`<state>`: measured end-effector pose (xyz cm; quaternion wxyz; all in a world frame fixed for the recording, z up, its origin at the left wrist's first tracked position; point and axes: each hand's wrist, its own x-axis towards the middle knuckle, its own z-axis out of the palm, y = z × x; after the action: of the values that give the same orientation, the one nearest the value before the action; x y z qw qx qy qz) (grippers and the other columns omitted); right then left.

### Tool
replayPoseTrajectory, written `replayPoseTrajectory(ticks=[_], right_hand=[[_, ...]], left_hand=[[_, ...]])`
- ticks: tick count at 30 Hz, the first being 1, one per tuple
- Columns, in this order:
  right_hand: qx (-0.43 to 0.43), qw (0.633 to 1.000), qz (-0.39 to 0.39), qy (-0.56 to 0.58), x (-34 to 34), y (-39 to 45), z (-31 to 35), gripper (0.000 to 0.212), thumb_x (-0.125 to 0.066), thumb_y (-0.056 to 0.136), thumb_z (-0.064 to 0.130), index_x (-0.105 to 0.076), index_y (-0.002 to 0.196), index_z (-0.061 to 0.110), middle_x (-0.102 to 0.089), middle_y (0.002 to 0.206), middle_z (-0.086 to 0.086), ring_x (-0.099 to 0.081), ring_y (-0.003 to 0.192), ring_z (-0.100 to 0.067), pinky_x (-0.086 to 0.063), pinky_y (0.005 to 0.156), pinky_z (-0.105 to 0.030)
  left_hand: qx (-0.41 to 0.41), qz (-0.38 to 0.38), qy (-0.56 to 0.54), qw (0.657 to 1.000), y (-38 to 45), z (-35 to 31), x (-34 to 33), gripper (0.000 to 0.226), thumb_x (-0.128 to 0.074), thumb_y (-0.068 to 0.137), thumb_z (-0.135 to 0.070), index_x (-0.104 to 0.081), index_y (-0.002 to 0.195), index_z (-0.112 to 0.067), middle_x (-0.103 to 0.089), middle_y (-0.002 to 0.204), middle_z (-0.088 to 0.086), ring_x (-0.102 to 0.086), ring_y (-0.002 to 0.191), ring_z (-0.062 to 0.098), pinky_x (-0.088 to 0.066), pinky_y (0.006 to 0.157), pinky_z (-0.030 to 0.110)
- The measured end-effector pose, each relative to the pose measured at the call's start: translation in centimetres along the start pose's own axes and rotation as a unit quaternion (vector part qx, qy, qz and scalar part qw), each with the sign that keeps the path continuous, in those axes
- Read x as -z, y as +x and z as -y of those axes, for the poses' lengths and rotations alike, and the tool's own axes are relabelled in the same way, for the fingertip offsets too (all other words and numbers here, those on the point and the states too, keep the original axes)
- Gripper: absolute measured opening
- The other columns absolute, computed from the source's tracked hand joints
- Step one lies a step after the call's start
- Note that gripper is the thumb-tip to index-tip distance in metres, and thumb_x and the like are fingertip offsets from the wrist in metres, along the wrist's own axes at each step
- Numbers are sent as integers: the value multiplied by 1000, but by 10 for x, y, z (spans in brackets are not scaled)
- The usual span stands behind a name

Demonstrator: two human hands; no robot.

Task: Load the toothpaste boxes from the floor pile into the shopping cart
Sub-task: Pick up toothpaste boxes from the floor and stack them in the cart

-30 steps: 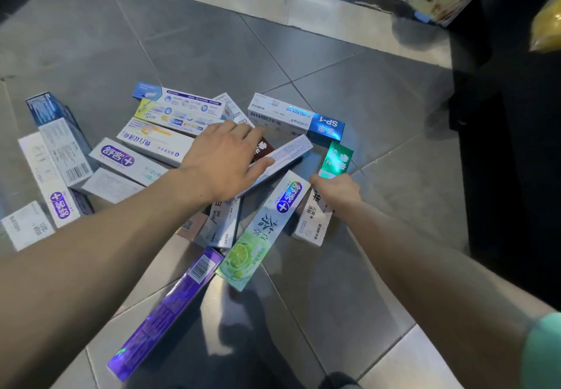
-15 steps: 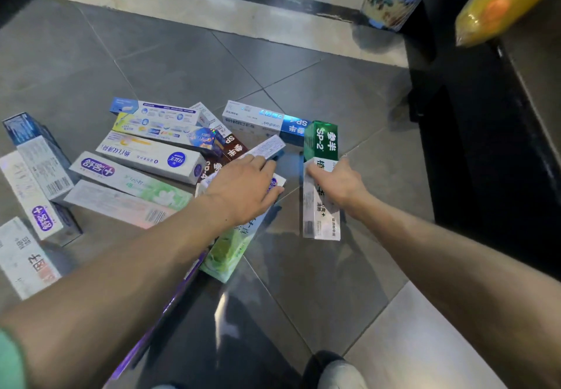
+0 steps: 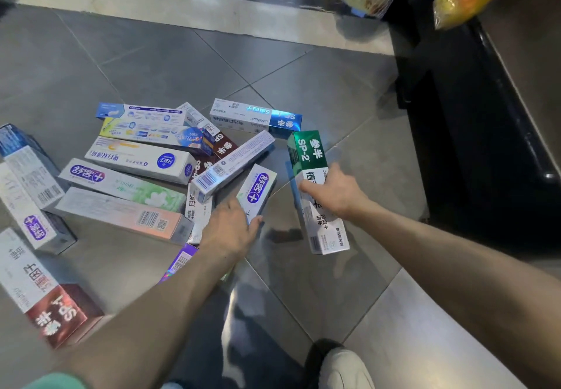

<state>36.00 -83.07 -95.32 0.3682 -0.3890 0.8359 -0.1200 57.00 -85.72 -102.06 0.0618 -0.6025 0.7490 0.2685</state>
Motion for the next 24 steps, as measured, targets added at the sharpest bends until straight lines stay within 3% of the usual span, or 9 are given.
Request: replayPoseTrajectory(ticks=[7,14,17,20,22,24], right_hand=[[12,1000,28,-9,-13,-12,2,51,-63,90,52,-39,119,18,-57,105,-2,-62,81,-20,-49,64,-31],[19,999,-9,41,-7,-18,1,48,-64,89,52,-41,117,21,-57,90,6,-59,74,-10,-43,53,-27],[47,994,-39,89,0,-20,3,46,-66,87,50,-44,116,23,-62,95,9,-60,79,-9,-42,57,-23],[62,983,-68,160,6,-24,11,44,-71,85,49,-49,113,23,-65,97,13,-62,84,-6,-43,62,-19],[71,971,-75,216,7,-27,19,52,-77,78,51,-49,113,25,-69,96,14,-67,86,-5,-53,71,-26],[83,957,-67,271,10,-28,27,65,-84,65,58,-47,109,28,-73,97,9,-72,87,-9,-59,83,-39]], left_hand=[[72,-6,-103,992,1,-6,0,59,-69,84,-51,-44,120,-11,-59,123,16,-58,111,38,-47,87,42],[67,-47,-263,961,-7,-26,12,52,-71,79,-49,-42,106,-16,-63,105,6,-57,93,29,-49,81,40],[63,-44,-364,928,-11,-45,21,49,-73,82,-48,-42,107,-20,-63,95,-9,-63,92,21,-48,78,37],[53,-37,-427,902,-8,-60,34,59,-75,78,-62,-44,113,-26,-65,100,-14,-66,94,14,-50,82,37],[48,-37,-491,869,-5,-68,46,70,-80,68,-67,-50,116,-26,-70,103,-10,-70,93,13,-56,86,41],[49,-27,-578,814,-4,-73,59,66,-85,69,-55,-57,118,-20,-76,105,-1,-75,90,19,-61,85,46]])
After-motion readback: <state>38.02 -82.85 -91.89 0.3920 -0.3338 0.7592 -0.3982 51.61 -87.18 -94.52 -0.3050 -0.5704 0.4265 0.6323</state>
